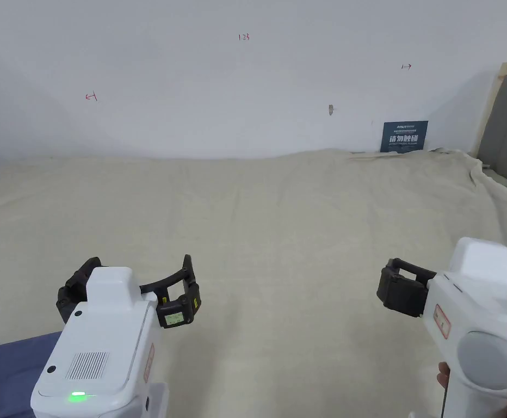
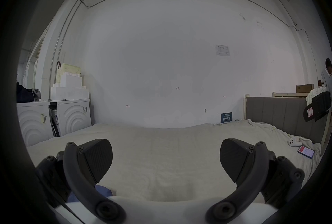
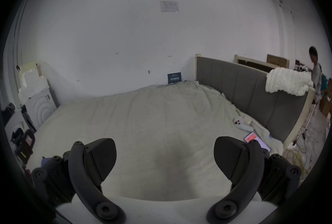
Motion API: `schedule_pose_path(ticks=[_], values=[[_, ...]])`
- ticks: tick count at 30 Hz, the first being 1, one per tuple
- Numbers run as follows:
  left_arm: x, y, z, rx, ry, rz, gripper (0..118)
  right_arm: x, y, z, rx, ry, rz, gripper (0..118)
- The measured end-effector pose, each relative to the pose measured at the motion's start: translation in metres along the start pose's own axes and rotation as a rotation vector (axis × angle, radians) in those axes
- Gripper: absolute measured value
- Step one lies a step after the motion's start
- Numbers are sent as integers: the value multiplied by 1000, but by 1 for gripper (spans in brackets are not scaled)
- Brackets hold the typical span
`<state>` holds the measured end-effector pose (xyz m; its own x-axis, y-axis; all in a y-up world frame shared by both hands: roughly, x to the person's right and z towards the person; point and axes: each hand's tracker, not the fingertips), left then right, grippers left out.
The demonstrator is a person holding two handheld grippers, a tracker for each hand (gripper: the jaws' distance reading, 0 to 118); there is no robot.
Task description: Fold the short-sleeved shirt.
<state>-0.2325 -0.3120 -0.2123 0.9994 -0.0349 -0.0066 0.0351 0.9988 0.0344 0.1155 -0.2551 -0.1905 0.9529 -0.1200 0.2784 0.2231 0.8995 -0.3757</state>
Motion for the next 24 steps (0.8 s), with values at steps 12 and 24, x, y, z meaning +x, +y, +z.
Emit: schedule_pose_path(ticks=[12, 24], values=[[-1, 2, 0, 5, 3, -4, 118, 7, 0, -4, 54, 26, -41, 110], [0, 2, 3, 19, 5, -18, 118, 9, -20, 4, 383, 107, 141, 110]])
